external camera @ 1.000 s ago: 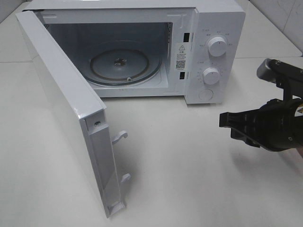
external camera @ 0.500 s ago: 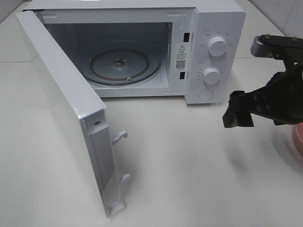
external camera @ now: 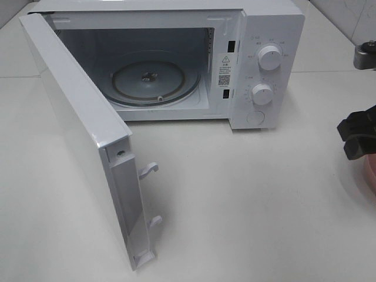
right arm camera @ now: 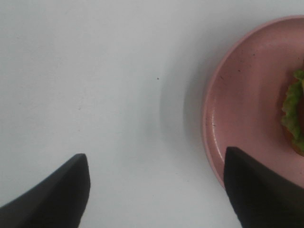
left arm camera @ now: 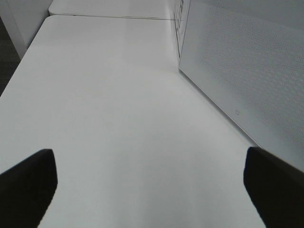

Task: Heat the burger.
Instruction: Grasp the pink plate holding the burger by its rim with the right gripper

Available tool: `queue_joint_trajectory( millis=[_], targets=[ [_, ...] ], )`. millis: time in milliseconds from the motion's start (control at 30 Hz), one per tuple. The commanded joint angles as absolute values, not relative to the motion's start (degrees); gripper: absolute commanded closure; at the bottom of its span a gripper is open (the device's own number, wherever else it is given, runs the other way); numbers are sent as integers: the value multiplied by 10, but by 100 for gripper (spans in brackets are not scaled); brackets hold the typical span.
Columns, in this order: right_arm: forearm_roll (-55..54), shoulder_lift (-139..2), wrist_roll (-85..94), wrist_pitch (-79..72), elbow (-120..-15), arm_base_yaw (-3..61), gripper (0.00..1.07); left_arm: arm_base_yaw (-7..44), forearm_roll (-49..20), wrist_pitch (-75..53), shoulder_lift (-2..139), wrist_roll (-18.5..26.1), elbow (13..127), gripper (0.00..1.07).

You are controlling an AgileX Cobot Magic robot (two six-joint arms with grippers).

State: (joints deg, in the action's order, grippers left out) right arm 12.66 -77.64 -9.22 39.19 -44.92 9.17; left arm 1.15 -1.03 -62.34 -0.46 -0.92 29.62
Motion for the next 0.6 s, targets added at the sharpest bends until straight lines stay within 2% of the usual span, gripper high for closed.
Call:
queue_joint_trajectory(
  millis=[33, 233, 600],
  targets=[
    [133, -790, -105, 406, -455, 76, 33, 15, -8, -614, -11, -10, 296, 6],
    [129, -850, -75, 399, -455, 68, 21, 15, -8, -614, -11, -10, 296, 6],
    [125, -949, -42, 379, -494, 11, 23, 15, -8, -614, -11, -10, 296, 6]
  ],
)
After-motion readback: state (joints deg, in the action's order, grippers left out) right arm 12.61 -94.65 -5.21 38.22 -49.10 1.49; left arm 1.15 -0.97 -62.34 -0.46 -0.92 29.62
